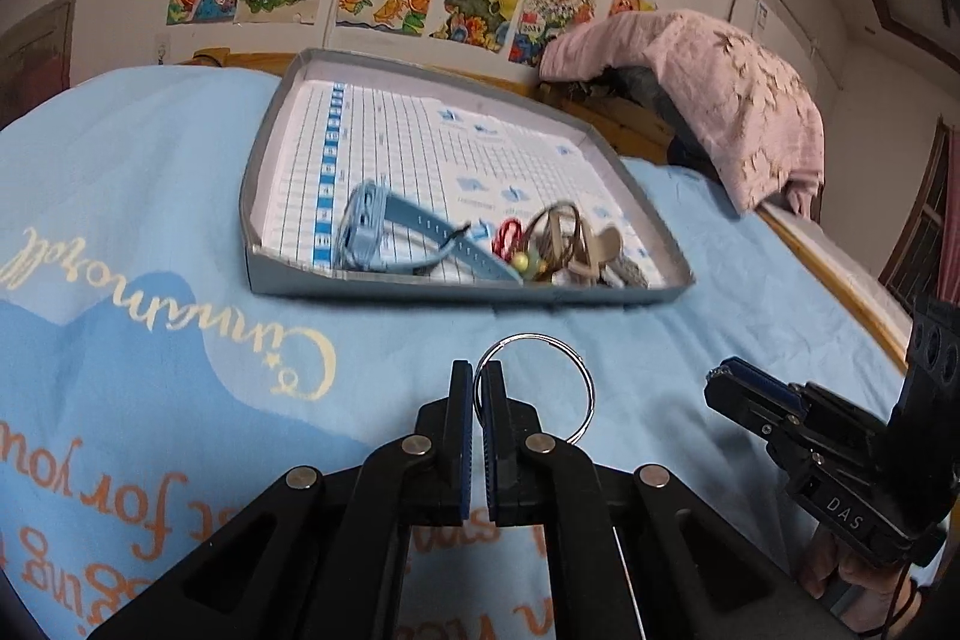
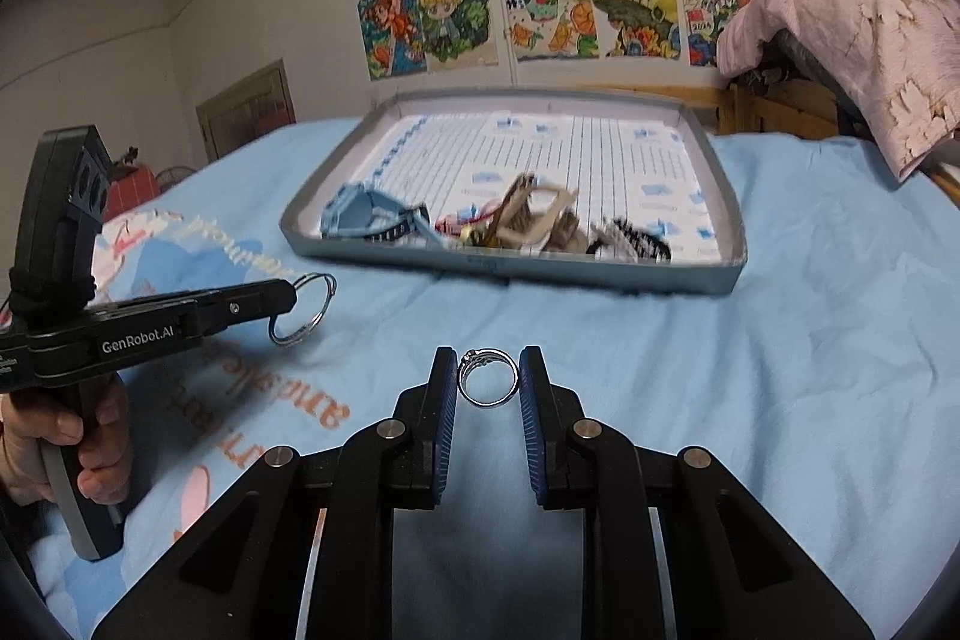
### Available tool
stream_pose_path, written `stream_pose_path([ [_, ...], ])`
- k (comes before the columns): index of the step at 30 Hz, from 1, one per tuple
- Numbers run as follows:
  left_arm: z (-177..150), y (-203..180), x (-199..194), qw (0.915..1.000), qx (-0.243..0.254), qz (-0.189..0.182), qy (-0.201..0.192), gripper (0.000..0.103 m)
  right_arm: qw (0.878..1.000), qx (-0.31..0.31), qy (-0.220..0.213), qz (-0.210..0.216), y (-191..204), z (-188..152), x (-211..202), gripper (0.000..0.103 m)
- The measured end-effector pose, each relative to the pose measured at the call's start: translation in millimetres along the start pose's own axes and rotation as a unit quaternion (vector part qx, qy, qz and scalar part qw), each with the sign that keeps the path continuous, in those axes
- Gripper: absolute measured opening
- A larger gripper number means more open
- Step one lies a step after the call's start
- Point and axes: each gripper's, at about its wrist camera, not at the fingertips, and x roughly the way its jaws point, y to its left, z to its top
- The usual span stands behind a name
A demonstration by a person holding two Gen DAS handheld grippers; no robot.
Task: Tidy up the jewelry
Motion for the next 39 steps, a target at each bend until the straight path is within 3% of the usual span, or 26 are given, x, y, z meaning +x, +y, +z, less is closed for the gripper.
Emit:
stream_pose_path([
  [8,47.2,-5.8,19.2,0.9993,-0.01,0.01,-0.036,0.003,0.999,0.026,-0.046,-0.011,-28.2,44.2,18.8,0.018],
  [15,74.3,-8.7,62.0,0.9987,-0.009,0.037,-0.033,0.003,0.996,0.071,-0.044,-0.018,-56.9,75.7,65.9,0.018],
  [23,72.2,-6.3,92.0,0.9987,-0.016,0.049,-0.006,0.003,0.995,0.095,0.005,-0.033,-76.3,66.3,97.7,0.018],
  [35,69.7,-4.8,97.0,0.9983,-0.027,0.052,-0.002,0.004,0.994,0.097,0.041,-0.037,-75.3,56.6,113.8,0.019],
  [37,69.8,-3.6,97.7,0.9982,-0.031,0.051,-0.002,0.004,0.993,0.1,0.04,-0.037,-76.2,56.6,113.5,0.022],
  [39,69.5,-3.7,97.9,0.9981,-0.032,0.052,-0.001,0.005,0.993,0.103,0.034,-0.037,-76.9,56.7,110.9,0.034],
])
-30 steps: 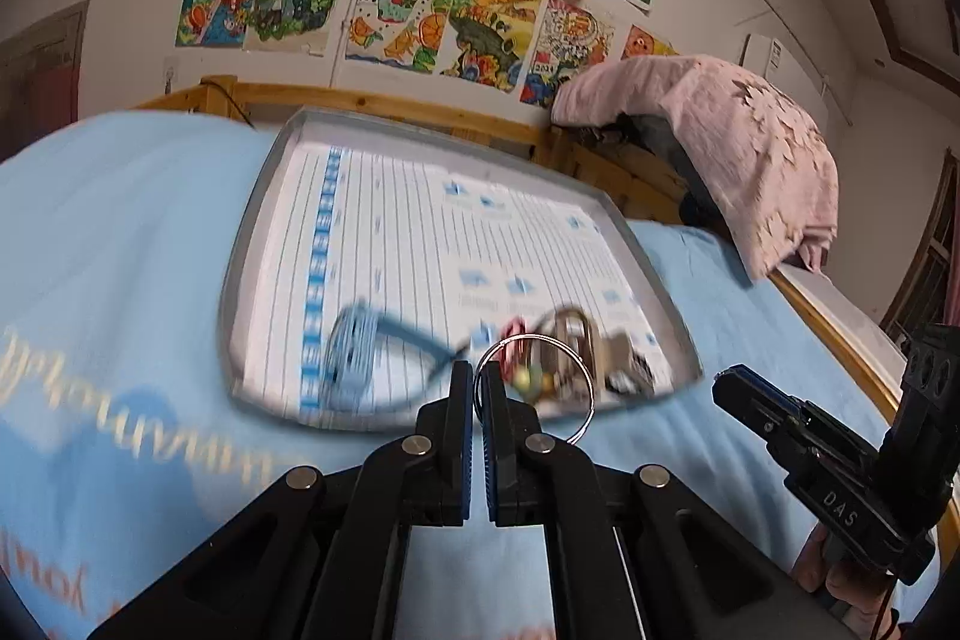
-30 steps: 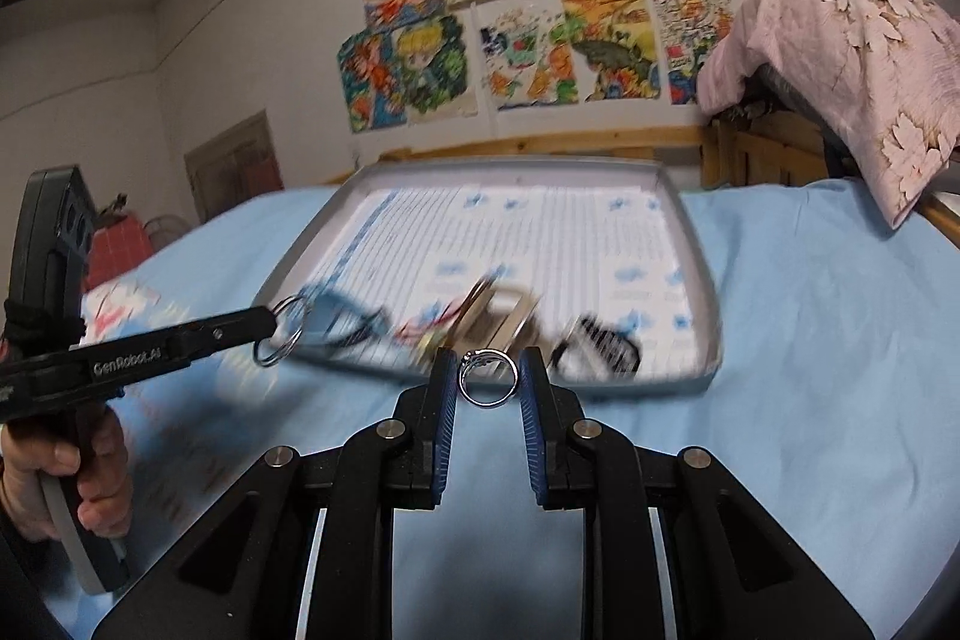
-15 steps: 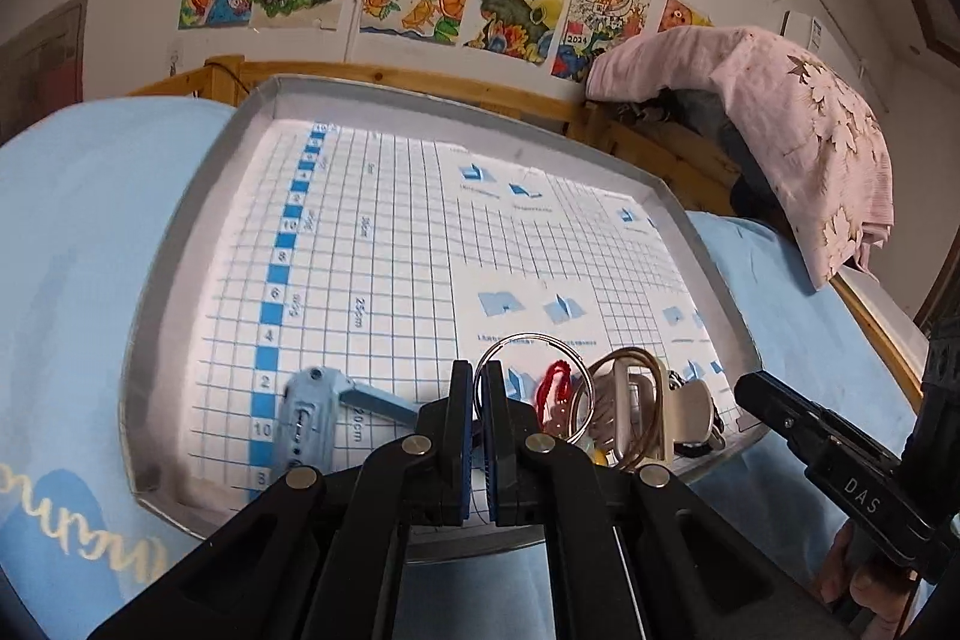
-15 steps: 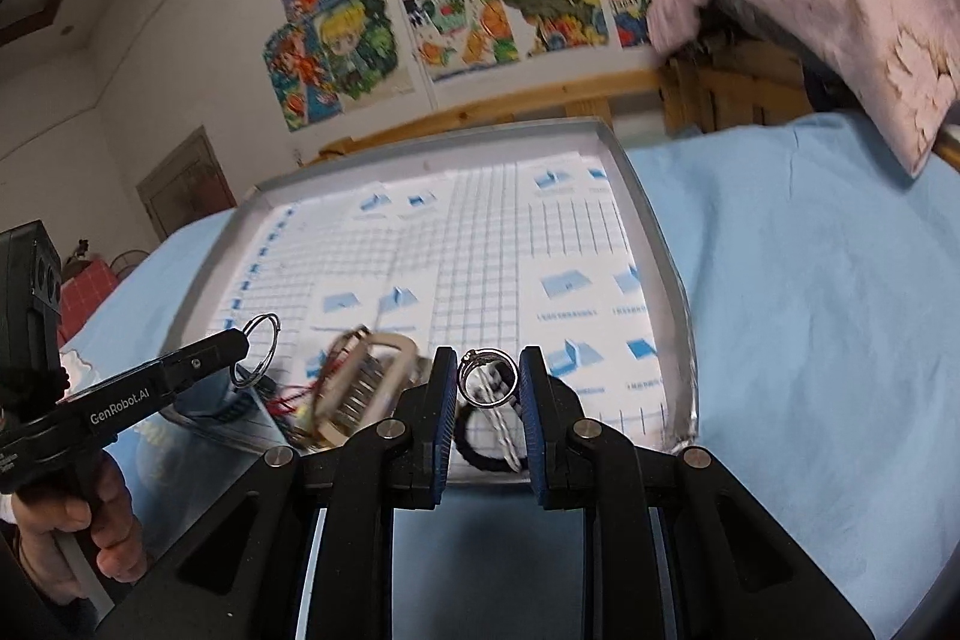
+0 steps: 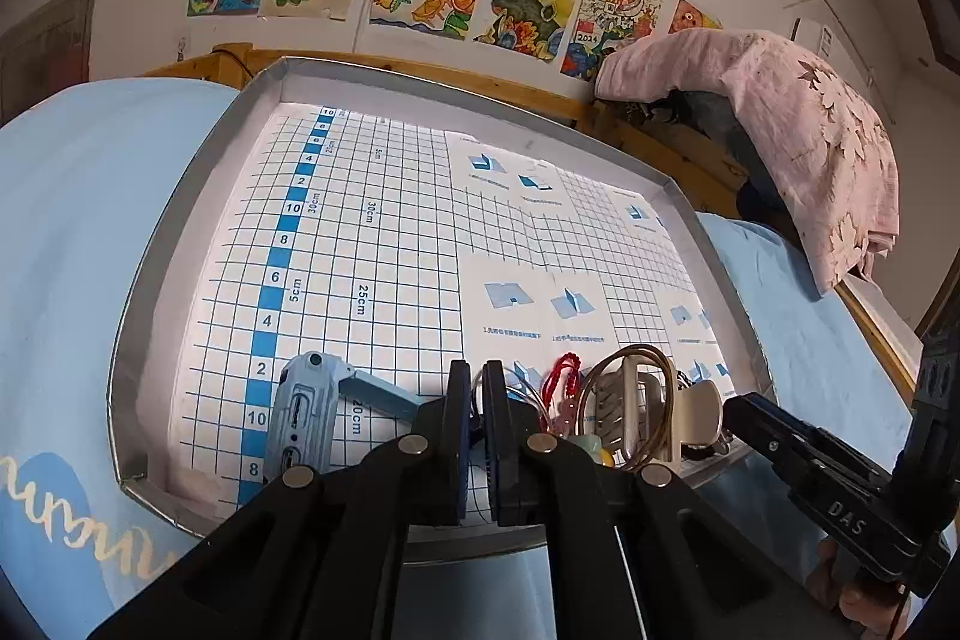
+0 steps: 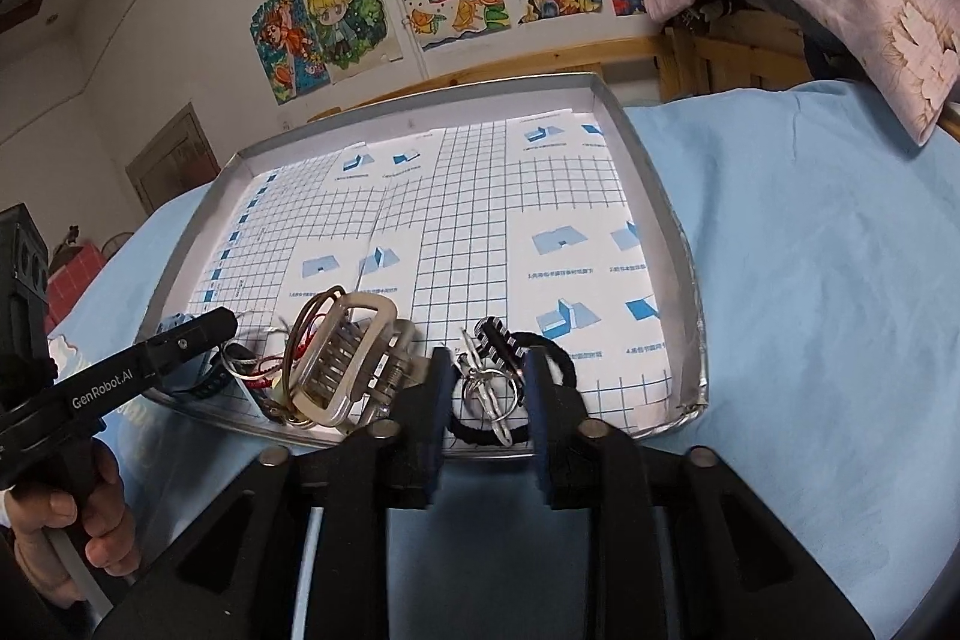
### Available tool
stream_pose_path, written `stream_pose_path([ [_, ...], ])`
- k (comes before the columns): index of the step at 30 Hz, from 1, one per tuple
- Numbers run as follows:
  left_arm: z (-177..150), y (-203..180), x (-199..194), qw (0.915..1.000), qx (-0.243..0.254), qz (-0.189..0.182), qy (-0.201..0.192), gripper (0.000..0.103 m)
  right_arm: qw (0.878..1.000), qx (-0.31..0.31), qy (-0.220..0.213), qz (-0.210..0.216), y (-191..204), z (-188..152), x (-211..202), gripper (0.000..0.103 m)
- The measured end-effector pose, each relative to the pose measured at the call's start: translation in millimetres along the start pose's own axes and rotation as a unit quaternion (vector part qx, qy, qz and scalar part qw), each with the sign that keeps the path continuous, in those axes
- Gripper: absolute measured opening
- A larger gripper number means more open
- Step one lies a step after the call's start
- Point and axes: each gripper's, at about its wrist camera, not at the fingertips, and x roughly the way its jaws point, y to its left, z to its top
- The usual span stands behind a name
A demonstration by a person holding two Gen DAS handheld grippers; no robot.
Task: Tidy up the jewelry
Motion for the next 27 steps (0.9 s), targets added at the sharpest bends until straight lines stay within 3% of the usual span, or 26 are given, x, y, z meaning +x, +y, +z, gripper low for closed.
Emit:
stream_pose_path([
  [2,0.2,-1.1,-0.8,1.0,0.0,-0.007,0.0,0.011,1.0,0.002,-0.007,0.0,-1.2,-1.3,-5.0,0.036],
  [5,-0.8,-3.3,-6.2,0.9998,-0.003,-0.015,-0.009,0.029,1.0,0.006,-0.018,0.0,-2.6,0.1,-11.3,0.041],
  [9,-2.1,-5.2,-20.3,0.9993,-0.007,-0.008,-0.035,0.067,0.999,0.007,-0.048,-0.003,-2.5,2.1,-28.0,0.05],
  [10,-2.6,-5.0,-26.6,0.9989,-0.009,-0.002,-0.047,0.07,0.998,0.007,-0.055,-0.003,-2.1,2.6,-31.8,0.052],
  [11,-3.0,-4.2,-33.1,0.9983,-0.011,-0.005,-0.057,0.07,0.998,0.006,-0.064,-0.003,-2.0,2.8,-37.2,0.055],
  [15,-5.8,-3.0,-60.8,0.9963,-0.014,0.009,-0.084,0.095,0.994,-0.001,-0.111,0.006,2.3,1.5,-69.4,0.076],
  [16,-7.5,-2.8,-73.3,0.9949,-0.012,0.013,-0.1,0.099,0.993,-0.003,-0.121,0.012,3.7,0.7,-77.7,0.079],
  [18,-12.5,-1.8,-95.7,0.9922,-0.006,0.015,-0.123,0.101,0.989,-0.008,-0.146,0.022,7.6,-1.9,-96.7,0.099],
  [19,-15.0,-1.2,-105.4,0.9909,-0.004,0.017,-0.134,0.102,0.987,-0.013,-0.156,0.026,10.1,-3.7,-107.4,0.102],
  [27,-45.1,9.9,-184.4,0.9838,0.002,0.033,-0.176,0.103,0.976,-0.051,-0.211,0.016,32.9,-25.0,-178.7,0.102],
])
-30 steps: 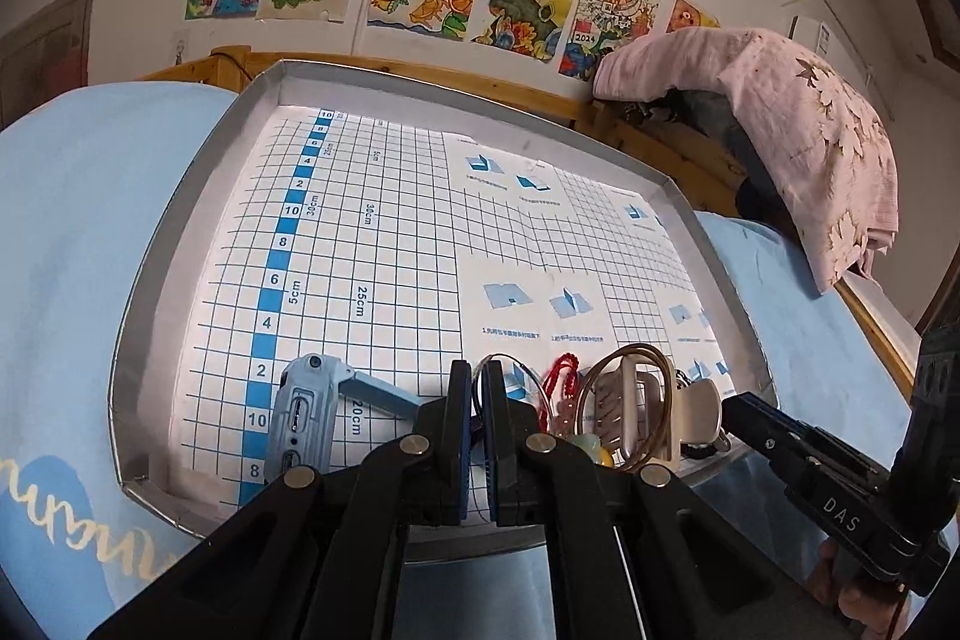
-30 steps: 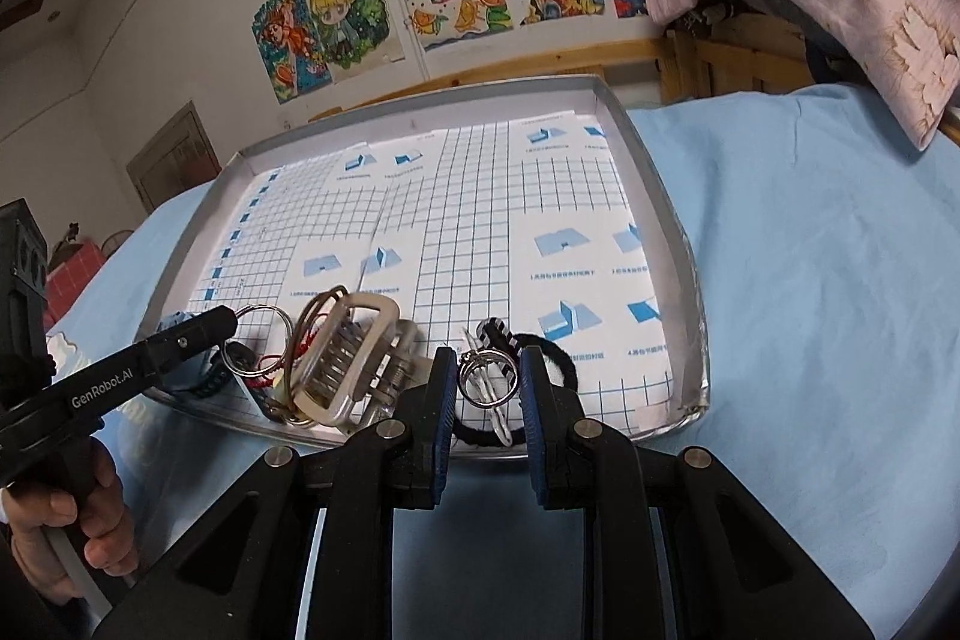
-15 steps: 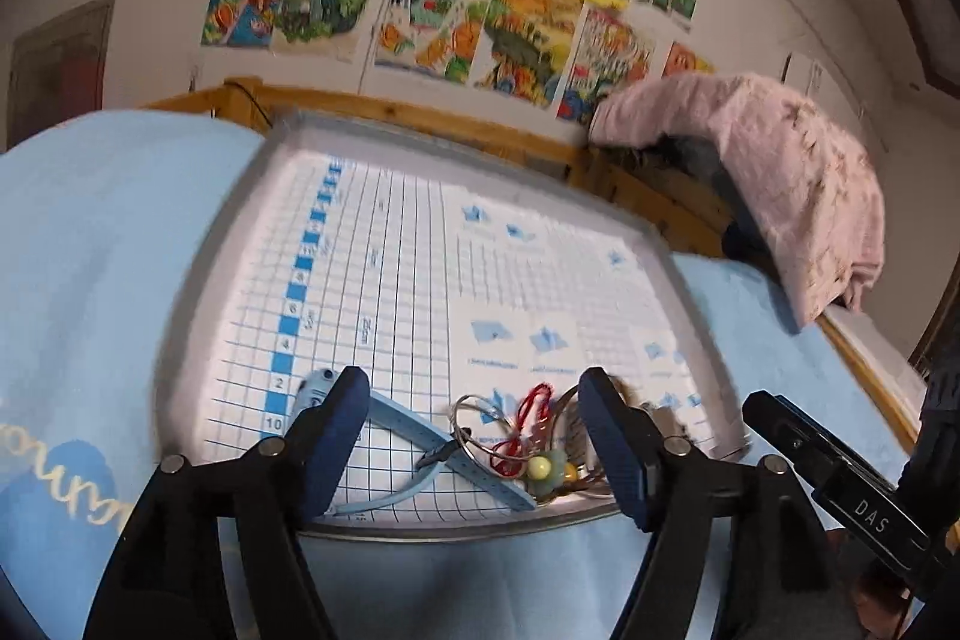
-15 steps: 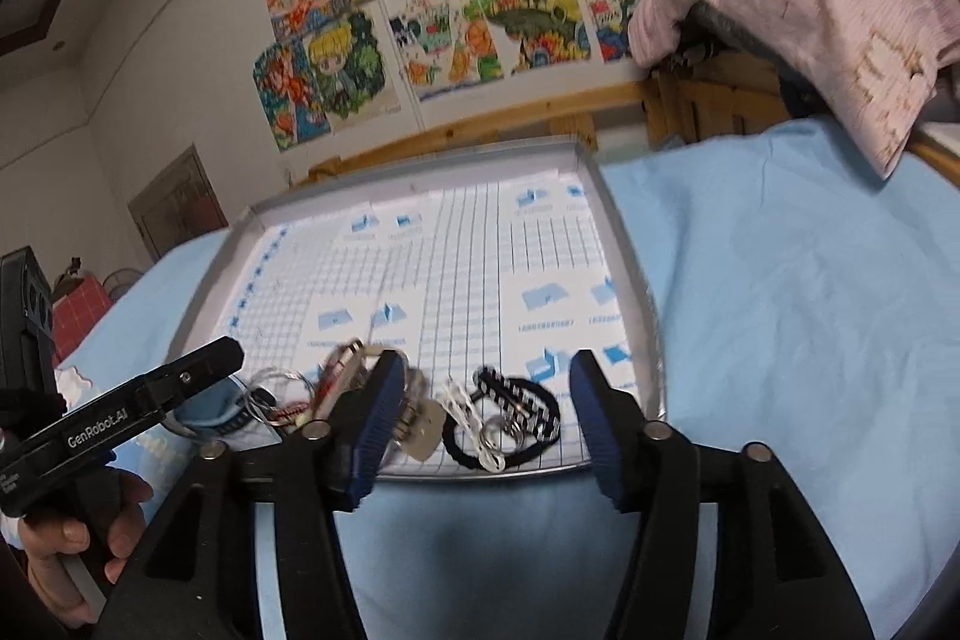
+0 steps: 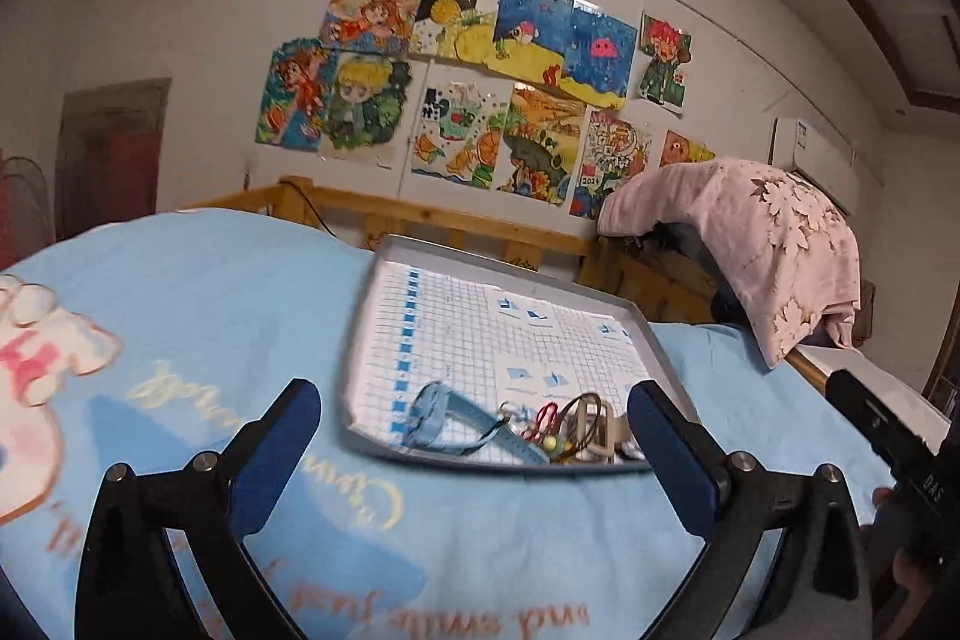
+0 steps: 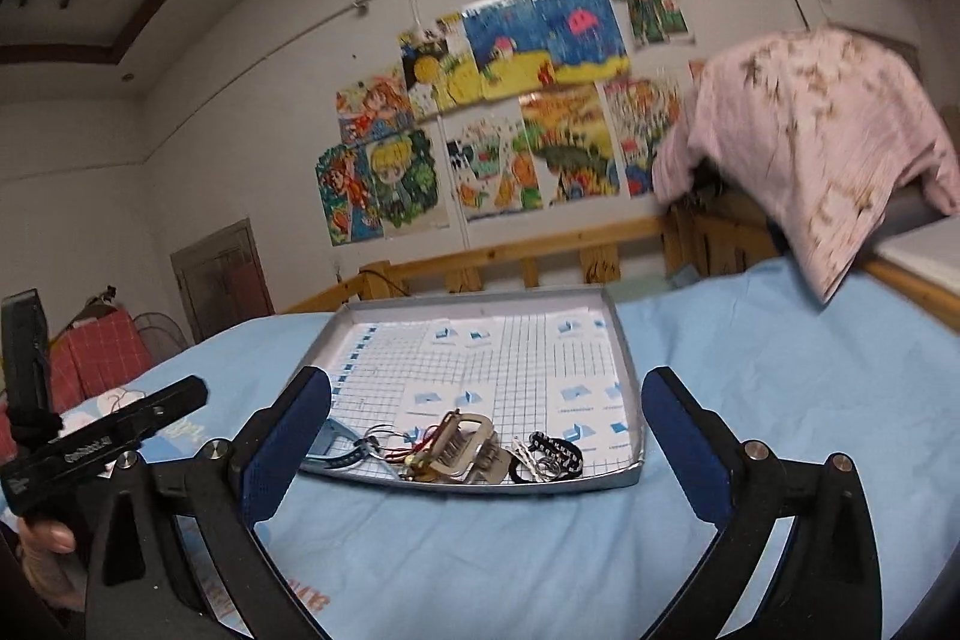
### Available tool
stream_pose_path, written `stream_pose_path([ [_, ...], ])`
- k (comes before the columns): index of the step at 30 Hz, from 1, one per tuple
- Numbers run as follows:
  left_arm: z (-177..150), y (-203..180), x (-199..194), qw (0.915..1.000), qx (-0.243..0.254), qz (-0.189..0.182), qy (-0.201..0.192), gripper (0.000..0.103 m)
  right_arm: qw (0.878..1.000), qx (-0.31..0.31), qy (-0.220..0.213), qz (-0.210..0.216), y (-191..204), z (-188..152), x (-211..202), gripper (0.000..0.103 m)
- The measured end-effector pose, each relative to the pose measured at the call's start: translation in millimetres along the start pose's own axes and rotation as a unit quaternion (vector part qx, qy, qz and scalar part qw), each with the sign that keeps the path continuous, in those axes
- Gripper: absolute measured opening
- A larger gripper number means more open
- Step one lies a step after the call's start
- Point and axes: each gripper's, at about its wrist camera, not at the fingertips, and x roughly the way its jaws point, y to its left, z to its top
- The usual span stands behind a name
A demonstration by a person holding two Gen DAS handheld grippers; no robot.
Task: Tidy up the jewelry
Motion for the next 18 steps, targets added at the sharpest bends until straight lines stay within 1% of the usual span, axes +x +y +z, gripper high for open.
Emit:
stream_pose_path([
  [5,-6.7,3.6,-43.6,0.9998,0.015,0.006,-0.012,0.103,1.0,-0.009,-0.014,0.002,16.6,-0.3,-41.9,0.102],
  [9,-12.9,5.0,-80.5,0.9995,0.02,0.007,-0.023,0.103,0.999,-0.025,-0.026,0.002,32.6,-2.9,-76.1,0.102],
  [12,-18.1,8.7,-107.5,0.9992,0.018,0.007,-0.036,0.103,0.999,-0.023,-0.037,0.004,40.9,-6.4,-100.3,0.102],
  [18,-33.7,15.2,-148.2,0.9985,0.024,0.013,-0.048,0.103,0.998,-0.032,-0.051,0.006,55.9,-16.2,-143.4,0.102],
])
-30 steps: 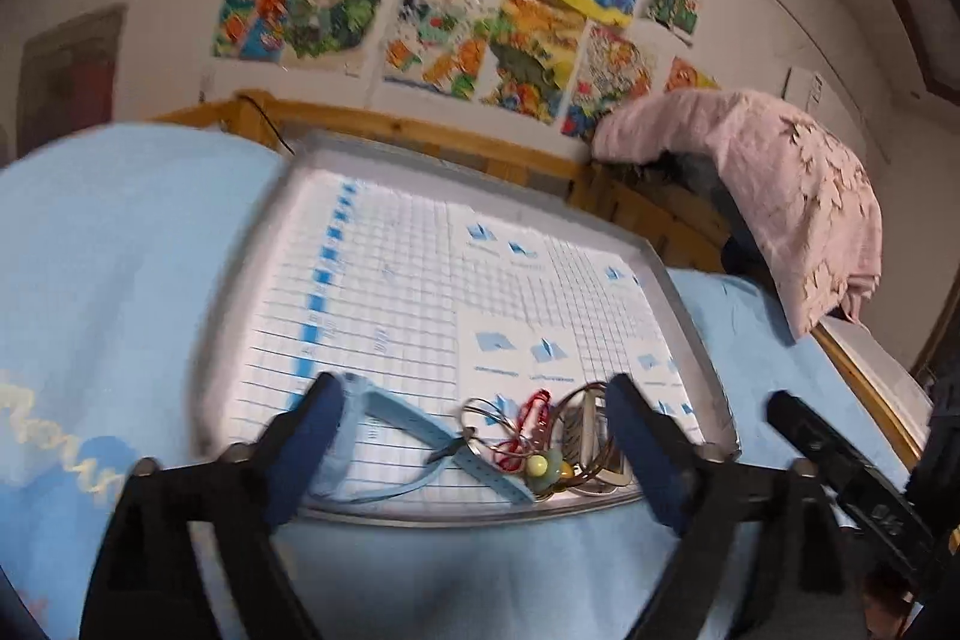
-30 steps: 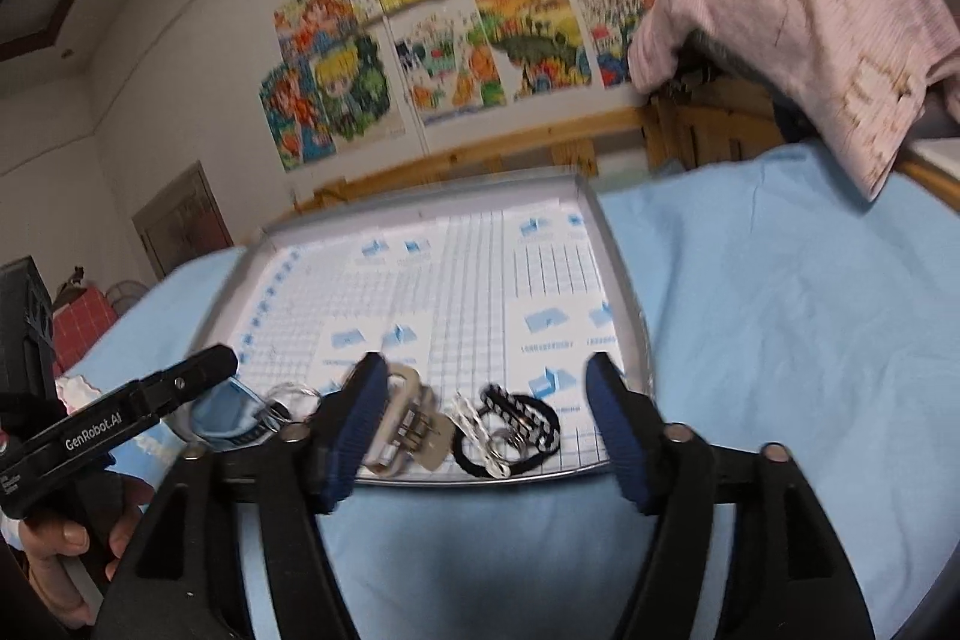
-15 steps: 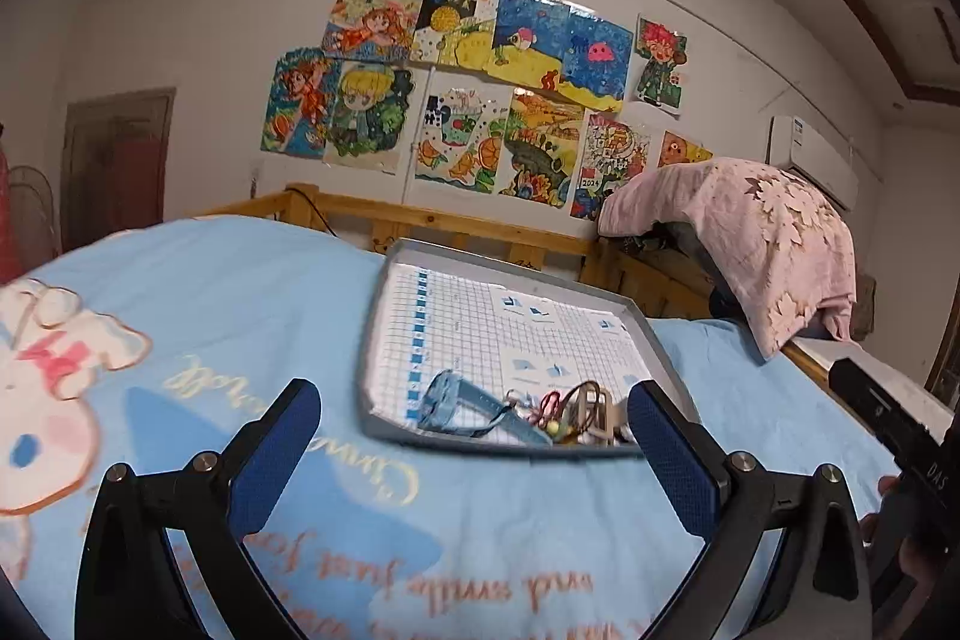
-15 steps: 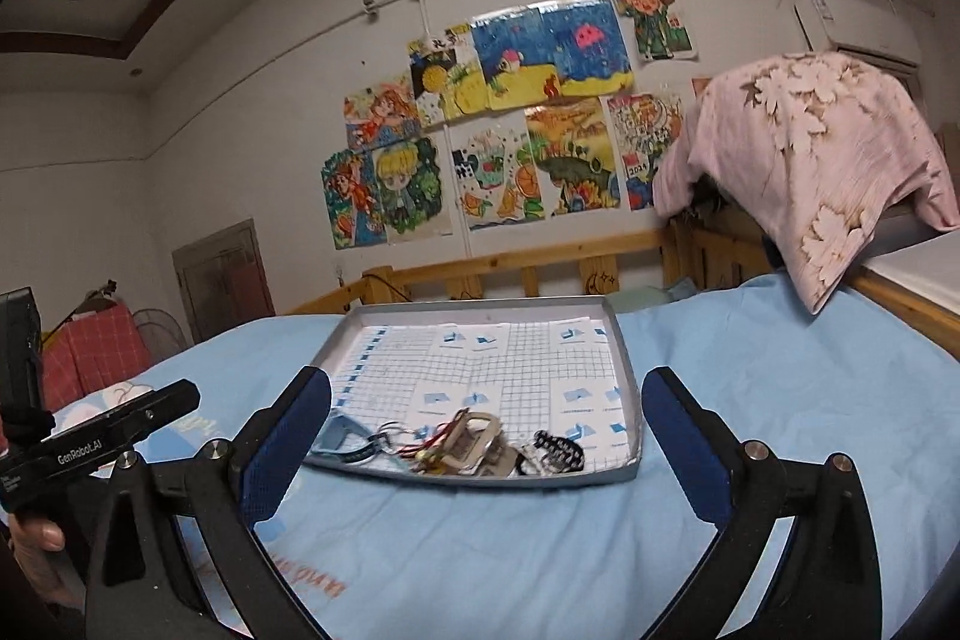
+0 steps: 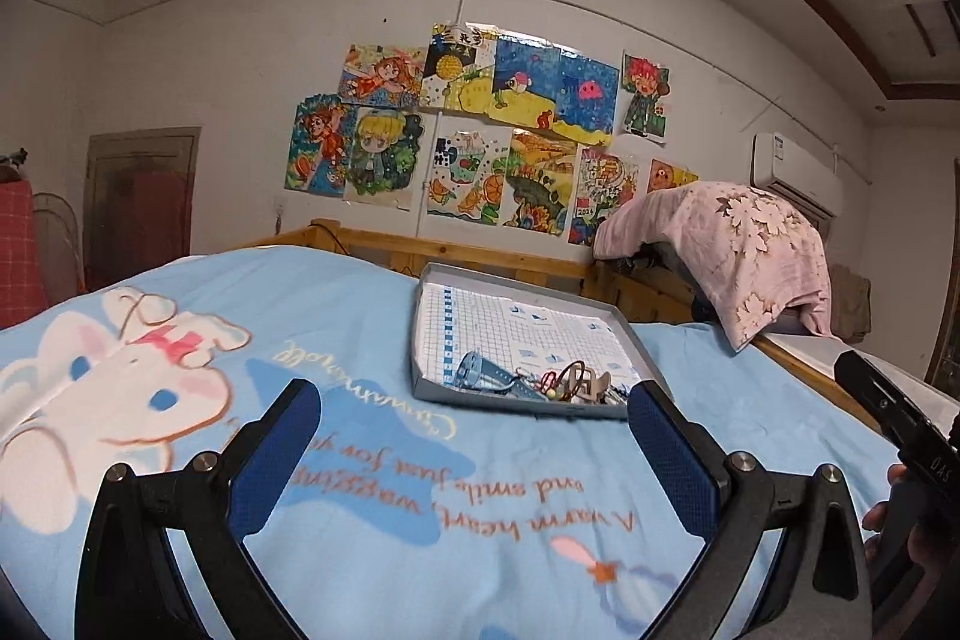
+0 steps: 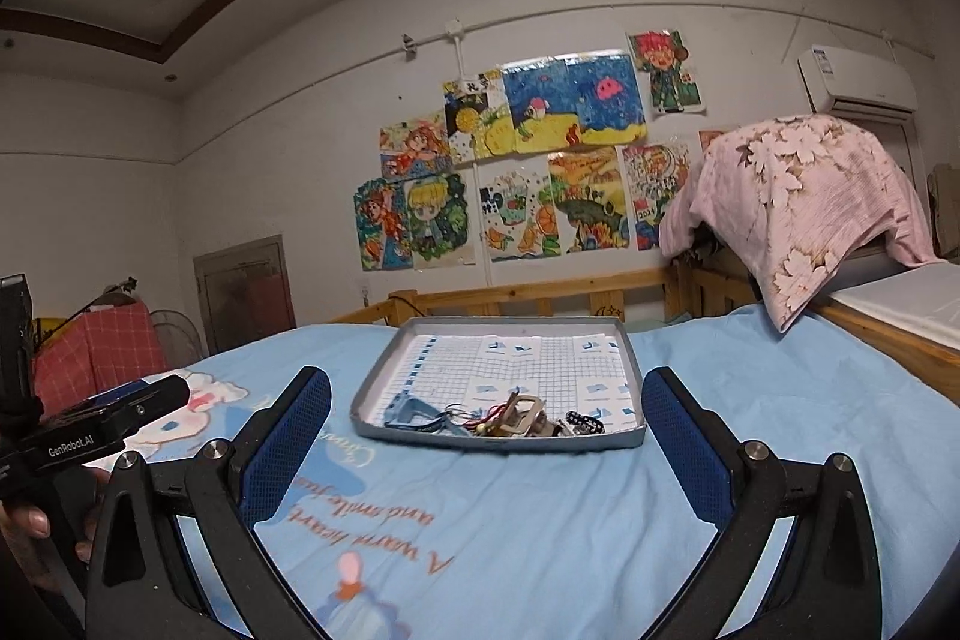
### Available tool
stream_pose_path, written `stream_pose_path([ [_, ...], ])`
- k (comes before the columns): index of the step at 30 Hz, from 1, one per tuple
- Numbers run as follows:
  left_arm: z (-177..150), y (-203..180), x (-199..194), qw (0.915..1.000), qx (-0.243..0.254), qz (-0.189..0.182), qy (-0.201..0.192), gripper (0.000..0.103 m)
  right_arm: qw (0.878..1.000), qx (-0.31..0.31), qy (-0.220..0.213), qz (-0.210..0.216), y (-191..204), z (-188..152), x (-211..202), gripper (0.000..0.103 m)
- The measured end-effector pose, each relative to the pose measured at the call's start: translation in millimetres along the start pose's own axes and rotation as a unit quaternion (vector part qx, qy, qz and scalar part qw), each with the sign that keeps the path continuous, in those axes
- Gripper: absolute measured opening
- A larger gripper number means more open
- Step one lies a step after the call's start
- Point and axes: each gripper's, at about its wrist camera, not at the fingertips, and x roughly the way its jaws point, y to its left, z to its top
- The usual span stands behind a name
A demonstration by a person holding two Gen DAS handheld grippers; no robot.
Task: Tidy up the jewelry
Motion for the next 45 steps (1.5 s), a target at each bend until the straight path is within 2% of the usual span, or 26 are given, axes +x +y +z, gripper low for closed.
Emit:
stream_pose_path([
  [7,-16.8,8.1,-35.1,0.9998,0.004,0.019,-0.006,0.103,1.0,-0.004,0.017,0.001,8.3,-20.4,-33.4,0.102],
  [15,-34.1,10.4,-62.3,0.9989,0.025,0.038,-0.009,0.103,0.999,-0.003,0.033,-0.015,7.1,-29.5,-53.8,0.102],
  [33,-36.4,15.1,-66.1,0.9987,0.022,0.046,-0.008,0.103,0.999,-0.027,0.039,-0.017,14.3,-35.0,-59.2,0.102],
  [45,-36.4,17.6,-63.2,0.9986,0.021,0.047,-0.007,0.103,0.999,-0.022,0.035,-0.02,14.8,-35.3,-60.7,0.102],
])
